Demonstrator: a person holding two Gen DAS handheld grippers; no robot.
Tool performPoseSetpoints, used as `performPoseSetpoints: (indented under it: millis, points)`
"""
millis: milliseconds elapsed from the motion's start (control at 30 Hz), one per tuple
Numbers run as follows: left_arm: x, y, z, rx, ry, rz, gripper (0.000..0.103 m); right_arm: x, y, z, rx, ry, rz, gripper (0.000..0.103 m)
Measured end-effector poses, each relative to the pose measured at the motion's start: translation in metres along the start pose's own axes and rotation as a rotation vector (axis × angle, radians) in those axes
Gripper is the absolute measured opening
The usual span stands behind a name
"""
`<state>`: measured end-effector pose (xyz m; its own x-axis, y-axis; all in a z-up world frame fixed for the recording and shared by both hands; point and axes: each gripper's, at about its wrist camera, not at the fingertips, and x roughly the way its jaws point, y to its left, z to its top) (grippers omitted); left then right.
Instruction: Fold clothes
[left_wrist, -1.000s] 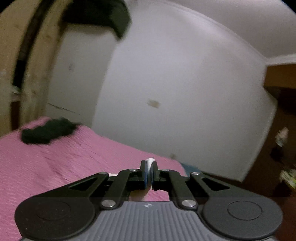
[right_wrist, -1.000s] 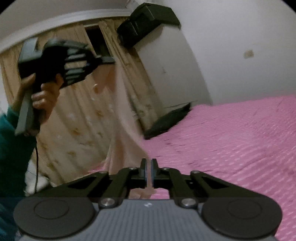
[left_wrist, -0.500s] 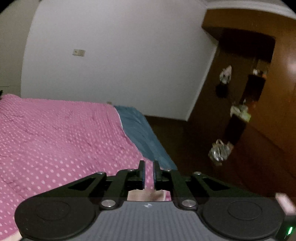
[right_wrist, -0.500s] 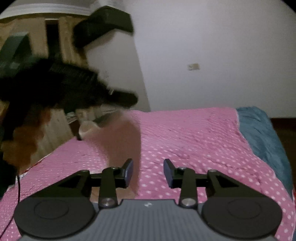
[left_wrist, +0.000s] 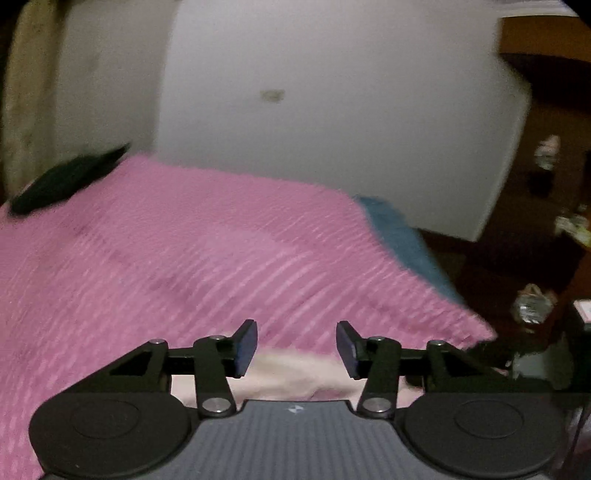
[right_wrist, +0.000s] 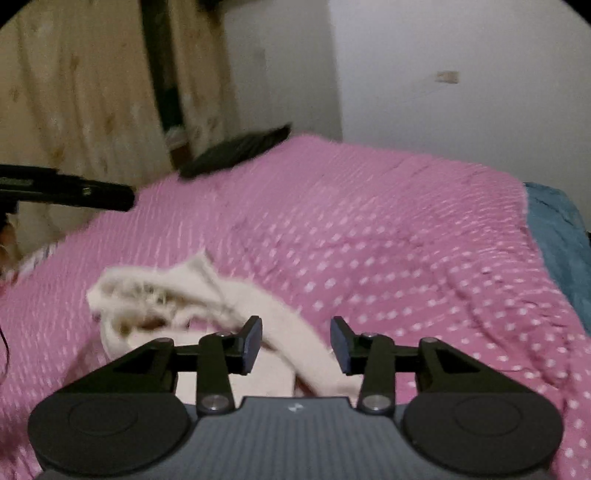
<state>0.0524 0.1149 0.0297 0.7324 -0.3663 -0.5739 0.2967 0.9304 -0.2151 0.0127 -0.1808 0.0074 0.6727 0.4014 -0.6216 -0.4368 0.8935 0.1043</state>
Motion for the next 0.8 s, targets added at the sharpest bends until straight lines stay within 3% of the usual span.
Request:
performPoseSetpoints:
  millis: [100,233,500,567,667,800]
  points:
    - [-0.001,0.025,-0.033,-0.038,0.056,0.083,0.053,0.028,0.011,-0.004,-0.084,0.039,-0.034,0.041]
    - [-0.002,0.038,-0.066,-0.104,0.129,0.105,0.056,0.045,0.021,-0.017,-0.119,0.105,-0.050,0.041]
    - [0.011,0.033,-0.073,-0.148,0.167,0.169,0.068,0.068,0.024,-0.022,-0.167,0.137,-0.104,0.040]
    - [0.019,0.033,-0.075,-0.154,0.189,0.196,0.068,0.069,0.025,-0.022,-0.177,0.138,-0.115,0.033]
    - [0.026,0.039,-0.078,-0.182,0.201,0.207,0.065,0.068,0.025,-0.022,-0.189,0.130,-0.125,0.018]
    - [0.025,0.040,-0.079,-0.167,0.201,0.217,0.031,0.063,0.032,-0.021,-0.229,0.101,-0.170,0.008]
